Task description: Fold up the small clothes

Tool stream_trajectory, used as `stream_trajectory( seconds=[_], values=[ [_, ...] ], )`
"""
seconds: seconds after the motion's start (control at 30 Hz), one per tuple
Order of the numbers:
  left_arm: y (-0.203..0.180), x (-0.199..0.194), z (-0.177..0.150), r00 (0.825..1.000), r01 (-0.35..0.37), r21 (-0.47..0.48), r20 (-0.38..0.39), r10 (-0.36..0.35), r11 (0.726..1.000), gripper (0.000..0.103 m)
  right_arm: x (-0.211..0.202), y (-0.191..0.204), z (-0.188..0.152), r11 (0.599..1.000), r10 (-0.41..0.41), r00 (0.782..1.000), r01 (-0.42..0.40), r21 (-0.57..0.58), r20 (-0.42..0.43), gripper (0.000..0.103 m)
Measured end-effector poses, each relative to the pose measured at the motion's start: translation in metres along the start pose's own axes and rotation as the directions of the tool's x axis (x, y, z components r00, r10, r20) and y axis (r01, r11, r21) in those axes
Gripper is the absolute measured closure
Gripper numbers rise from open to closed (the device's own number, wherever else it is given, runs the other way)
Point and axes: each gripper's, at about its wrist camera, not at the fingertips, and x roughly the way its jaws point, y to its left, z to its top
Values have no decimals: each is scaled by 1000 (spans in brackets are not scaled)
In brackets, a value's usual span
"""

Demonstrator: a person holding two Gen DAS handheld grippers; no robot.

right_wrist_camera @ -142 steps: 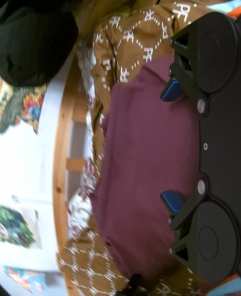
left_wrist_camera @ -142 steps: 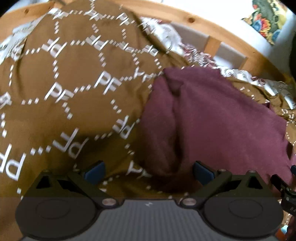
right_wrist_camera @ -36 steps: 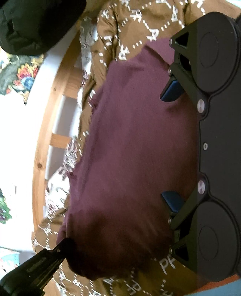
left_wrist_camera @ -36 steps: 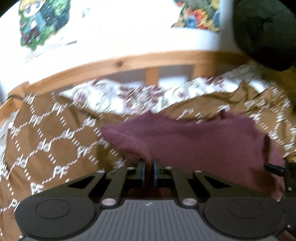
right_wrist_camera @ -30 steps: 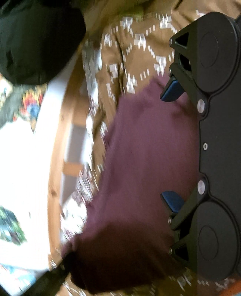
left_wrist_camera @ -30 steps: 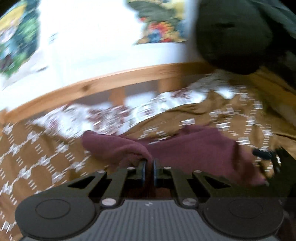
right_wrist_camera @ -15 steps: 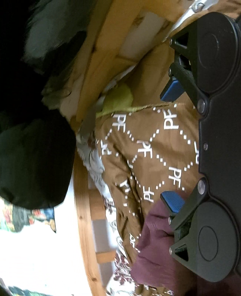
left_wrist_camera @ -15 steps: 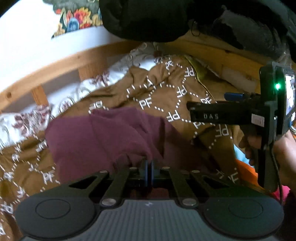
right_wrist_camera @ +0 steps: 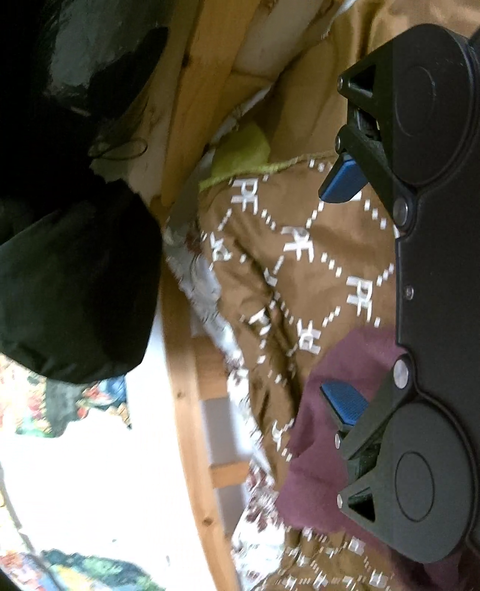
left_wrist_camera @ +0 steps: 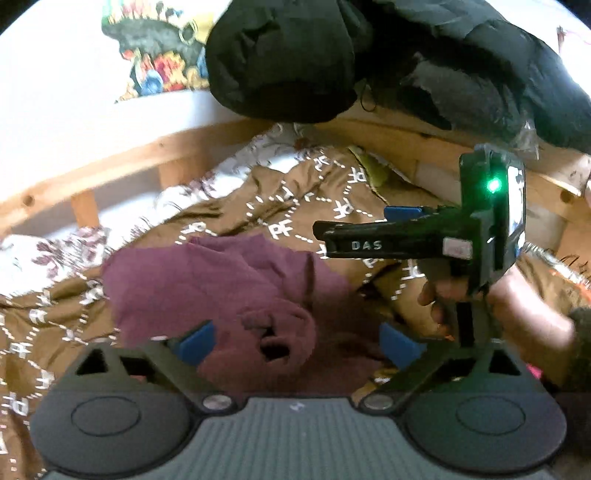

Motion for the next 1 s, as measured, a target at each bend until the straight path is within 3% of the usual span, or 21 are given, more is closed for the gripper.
stream_trajectory(
  seconds=[0.13,0.3,0.43,0.53,0.63,0.73,0.8,0.83,0.9,1.0],
  values=[
    [-1,1,-15,996,-81,67,-26,83,994,1,0,7,0,987,153,988,-151,60,-16,1],
    [-9,22,-35,974,-145,177,-146,172,973,1,10,13,-8,902,388,920,-367,227,-55,1],
    [-13,29,-44,963,-171,217,-169,210,961,1,22,20,-16,857,453,885,-399,327,-108,3],
    [-14,30,-45,962,-185,220,-156,222,958,5,31,22,-20,833,480,866,-401,381,-139,16],
    [-13,31,-43,963,-188,217,-151,223,958,19,37,24,-25,829,483,860,-388,403,-166,24],
    [-15,31,-44,961,-201,226,-143,236,953,43,44,28,-31,824,488,852,-377,424,-190,39],
    [-15,31,-44,960,-211,233,-135,247,949,68,47,28,-34,820,488,850,-370,436,-196,56],
    [-15,31,-43,960,-210,232,-133,245,950,73,48,28,-36,822,484,852,-363,438,-202,61],
    [-16,30,-42,962,-210,231,-125,243,950,82,48,30,-36,832,468,860,-352,428,-202,84],
    [-21,29,-41,966,-201,235,-114,233,951,85,43,29,-32,836,469,868,-377,399,-161,94]
  ],
)
